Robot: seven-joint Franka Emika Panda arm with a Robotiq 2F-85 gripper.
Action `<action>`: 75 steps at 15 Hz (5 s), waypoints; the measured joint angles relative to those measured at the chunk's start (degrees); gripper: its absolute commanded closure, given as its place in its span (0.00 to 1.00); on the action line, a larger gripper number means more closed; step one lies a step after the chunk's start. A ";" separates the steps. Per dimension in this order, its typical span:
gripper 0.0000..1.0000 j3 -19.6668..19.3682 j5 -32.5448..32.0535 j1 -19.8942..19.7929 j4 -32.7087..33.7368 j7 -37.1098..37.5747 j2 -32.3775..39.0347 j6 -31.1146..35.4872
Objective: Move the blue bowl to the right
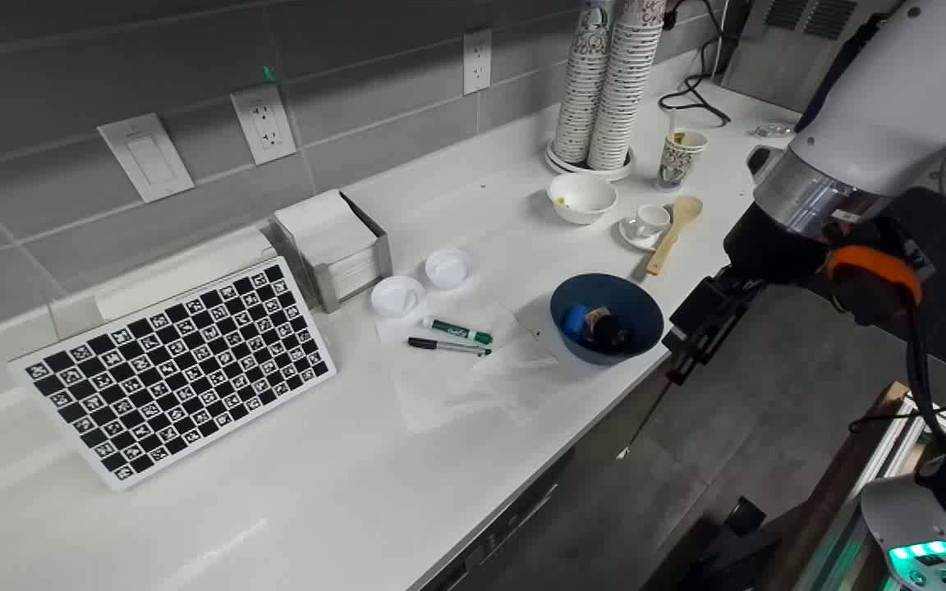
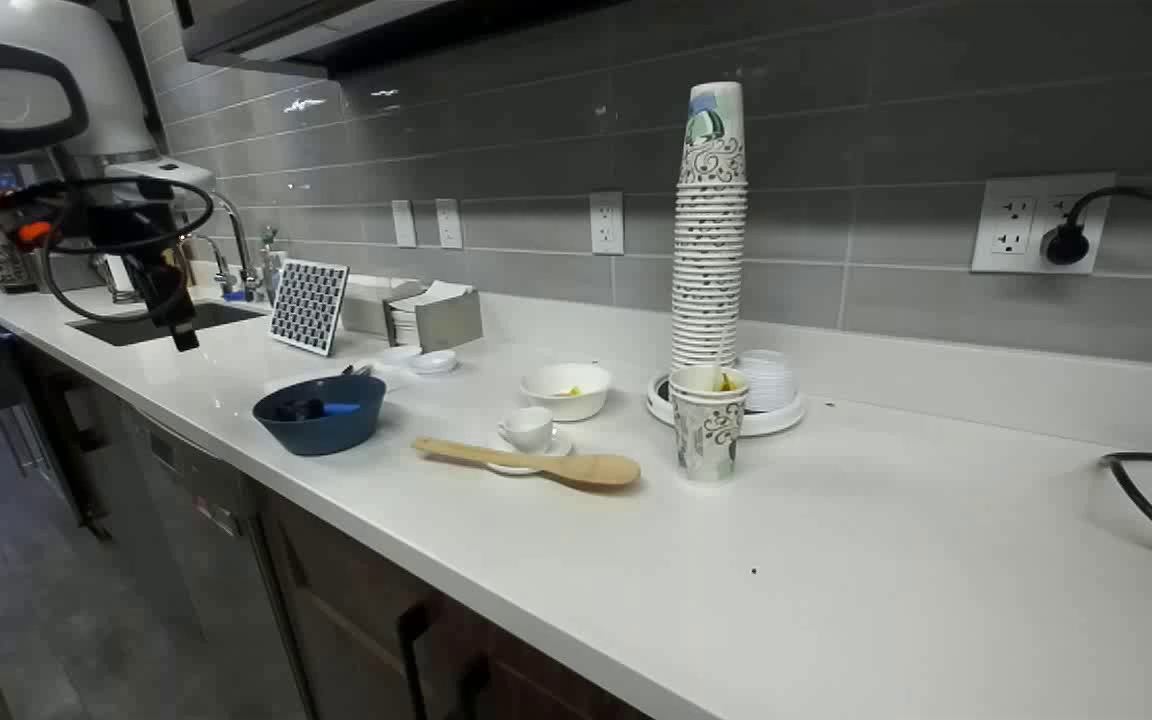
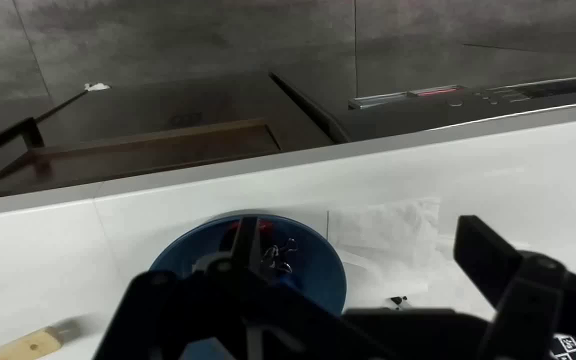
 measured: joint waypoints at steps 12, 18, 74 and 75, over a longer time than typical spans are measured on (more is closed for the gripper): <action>0.00 -4.76 0.14 -2.56 -0.06 -0.93 2.33 2.65; 0.00 -17.09 6.88 -4.25 0.92 -13.66 14.09 10.03; 0.99 -31.33 -9.96 -40.47 20.20 31.77 32.82 14.38; 0.99 -31.47 -9.32 -39.89 21.95 34.68 35.37 14.92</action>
